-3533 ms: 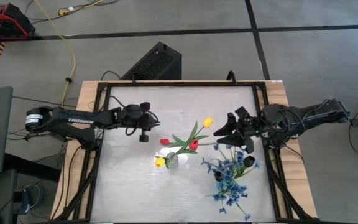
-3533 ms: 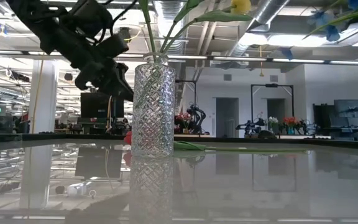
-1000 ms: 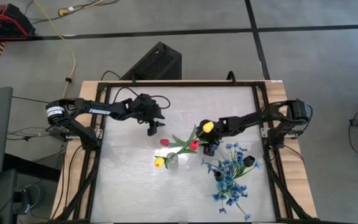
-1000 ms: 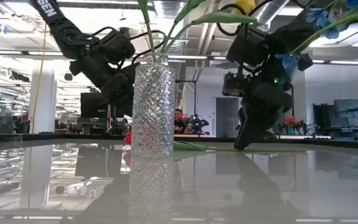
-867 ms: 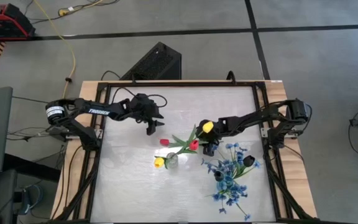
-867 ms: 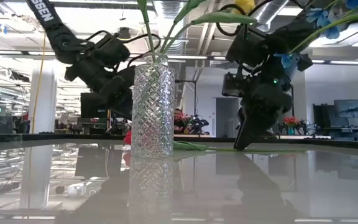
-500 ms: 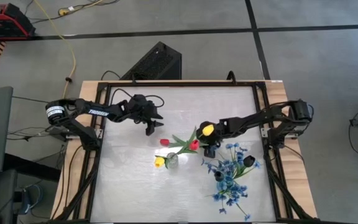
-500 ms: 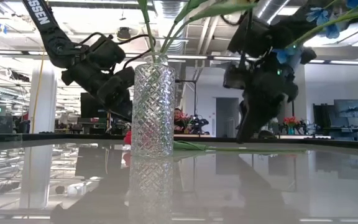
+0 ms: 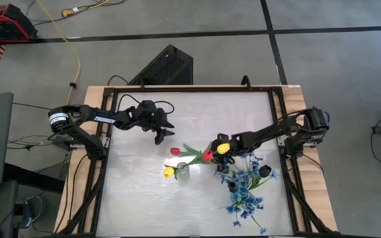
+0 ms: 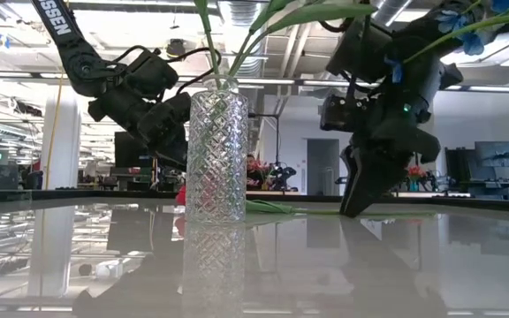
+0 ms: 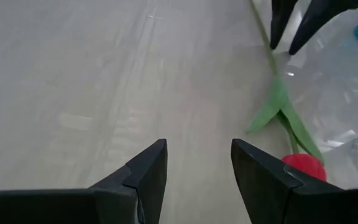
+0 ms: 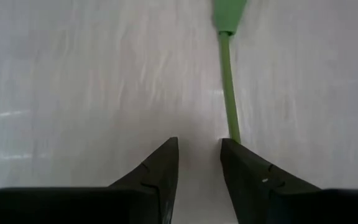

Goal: Sort flowers into vase by color
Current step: Put the red flower into the transparent vase

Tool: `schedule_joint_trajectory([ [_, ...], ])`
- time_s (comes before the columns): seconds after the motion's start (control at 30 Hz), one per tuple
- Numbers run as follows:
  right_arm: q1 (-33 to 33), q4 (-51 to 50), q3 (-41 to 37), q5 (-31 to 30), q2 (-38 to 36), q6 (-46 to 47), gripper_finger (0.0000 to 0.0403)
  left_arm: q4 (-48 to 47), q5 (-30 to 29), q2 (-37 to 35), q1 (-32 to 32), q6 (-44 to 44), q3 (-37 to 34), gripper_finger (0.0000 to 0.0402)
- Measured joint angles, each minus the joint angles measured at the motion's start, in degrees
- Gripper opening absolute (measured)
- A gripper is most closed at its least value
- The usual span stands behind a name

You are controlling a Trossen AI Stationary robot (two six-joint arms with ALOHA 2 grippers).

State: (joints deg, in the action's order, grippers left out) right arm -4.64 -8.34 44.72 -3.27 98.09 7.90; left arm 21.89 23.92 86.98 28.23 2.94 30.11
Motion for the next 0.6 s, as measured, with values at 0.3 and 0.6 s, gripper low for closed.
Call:
schedule_joint_trajectory([
  [0.3, -0.8, -1.1, -0.2, -3.5, 0.5, 3.7, 0.009, -0.1, 4.7, 0.0, 0.1, -1.1, 0.0, 0.0167],
  [0.6, -0.9, -1.6, -0.3, -3.8, -8.3, 1.2, 0.0095, 0.1, 5.2, 0.0, 0.1, -1.6, 0.0, 0.0167],
])
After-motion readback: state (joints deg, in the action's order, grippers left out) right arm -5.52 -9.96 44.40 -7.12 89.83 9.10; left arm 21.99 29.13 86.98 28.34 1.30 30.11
